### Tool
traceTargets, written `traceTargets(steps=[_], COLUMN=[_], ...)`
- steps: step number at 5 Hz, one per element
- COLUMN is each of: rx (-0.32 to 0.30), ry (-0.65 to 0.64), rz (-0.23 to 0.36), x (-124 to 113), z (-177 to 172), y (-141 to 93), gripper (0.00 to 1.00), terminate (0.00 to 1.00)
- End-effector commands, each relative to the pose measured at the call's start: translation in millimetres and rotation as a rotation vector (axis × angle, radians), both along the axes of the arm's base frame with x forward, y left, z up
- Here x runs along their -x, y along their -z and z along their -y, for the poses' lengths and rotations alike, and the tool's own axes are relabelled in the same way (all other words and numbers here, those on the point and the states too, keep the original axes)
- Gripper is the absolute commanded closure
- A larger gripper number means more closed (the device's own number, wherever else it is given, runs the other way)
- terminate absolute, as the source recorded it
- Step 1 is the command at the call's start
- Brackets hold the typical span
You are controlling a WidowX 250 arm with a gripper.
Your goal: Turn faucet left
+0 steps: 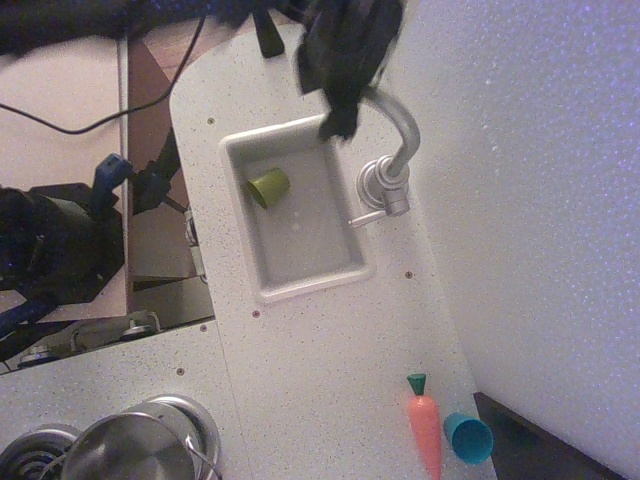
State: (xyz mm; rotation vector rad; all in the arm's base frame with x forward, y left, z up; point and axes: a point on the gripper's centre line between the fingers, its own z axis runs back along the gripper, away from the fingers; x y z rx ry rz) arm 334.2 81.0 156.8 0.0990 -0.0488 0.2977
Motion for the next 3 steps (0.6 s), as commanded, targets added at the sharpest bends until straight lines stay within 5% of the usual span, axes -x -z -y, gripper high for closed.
traceTargets(steps=[1,2,3], rx=[-0.03,-0.02,-0.02], ry=[-0.026,-0.037,-0.037], rz=[0.065,0.049,0.049], x=[5.4,7.2,7.2], z=[-1.6,1.6,1.6], y=[-18.6,-16.9,-16.9], gripper=[0.0,0.0,0.0], terminate=[0.0,0.0,1.0])
